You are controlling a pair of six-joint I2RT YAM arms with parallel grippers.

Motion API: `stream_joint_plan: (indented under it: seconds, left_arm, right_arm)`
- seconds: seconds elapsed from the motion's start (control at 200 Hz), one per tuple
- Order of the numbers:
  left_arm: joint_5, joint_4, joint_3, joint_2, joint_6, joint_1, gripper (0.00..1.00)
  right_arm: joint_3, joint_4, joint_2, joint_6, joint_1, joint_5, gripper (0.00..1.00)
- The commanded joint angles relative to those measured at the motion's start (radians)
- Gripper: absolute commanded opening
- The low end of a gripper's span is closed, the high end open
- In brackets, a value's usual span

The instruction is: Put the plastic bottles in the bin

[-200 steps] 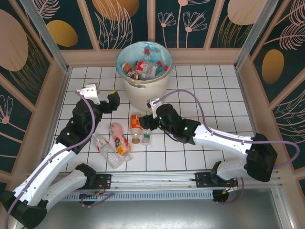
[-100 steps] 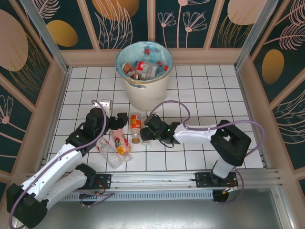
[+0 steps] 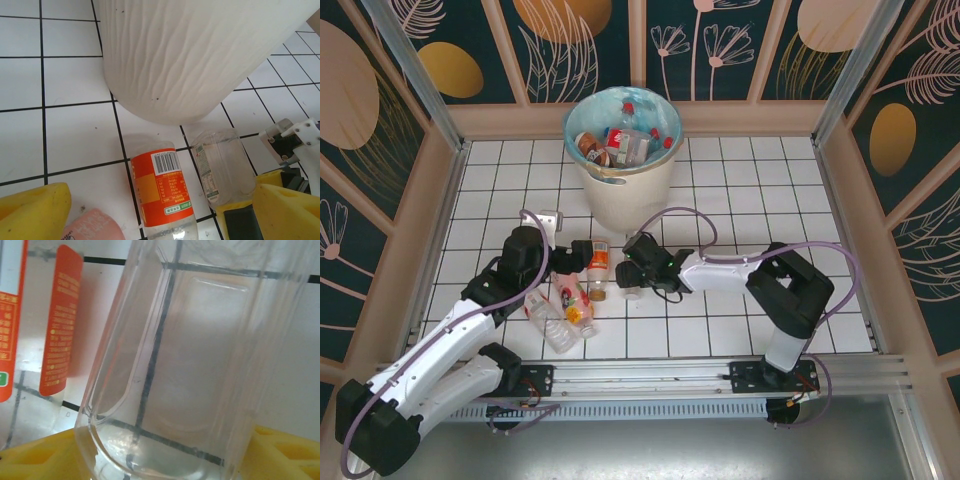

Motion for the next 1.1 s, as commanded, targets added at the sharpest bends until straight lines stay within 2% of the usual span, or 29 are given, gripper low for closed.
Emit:
stream_joint_plan:
  seconds: [0.0, 0.17, 0.51, 0.616, 0.821, 0.966, 1.091]
  left_arm:
    - [0.009, 0.046, 0.001, 0.009, 0.029, 0.006, 0.93]
    - [-0.008, 0.049, 0.024, 0.020, 0.047, 0.005, 0.93]
    - [-0.085, 0.080, 0.049, 0.029, 0.067, 0.005, 0.93]
    - [-0.092, 0.075, 0.059, 0.024, 0.069, 0.005, 0.93]
    - [-0.094, 0.081, 0.079, 0.012, 0.065, 0.006, 0.94]
    - [-0.109, 0.030, 0.140, 0.034, 0.055, 0.006, 0.93]
    - [-0.119, -0.008, 0.181, 0.037, 0.044, 0.005, 0.93]
  right_arm:
    - [-0.032, -0.018, -0.017, 0.008, -0.007, 0.011, 0.69]
    - [-0.046, -0.030, -0.008, 0.026, -0.024, 0.005, 0.75]
    - [0.023, -0.044, 0.064, 0.000, -0.047, 0.016, 0.76]
    - [0.008, -0.039, 0.053, -0.006, -0.050, 0.012, 0.71]
    - [-0.067, -0.020, -0.038, -0.045, -0.046, -0.042, 0.52]
    - [-0.180, 0.066, -0.166, -0.083, -0.038, -0.103, 0.43]
    - [-0.268, 0.130, -0.293, -0.136, -0.031, -0.175, 0.39]
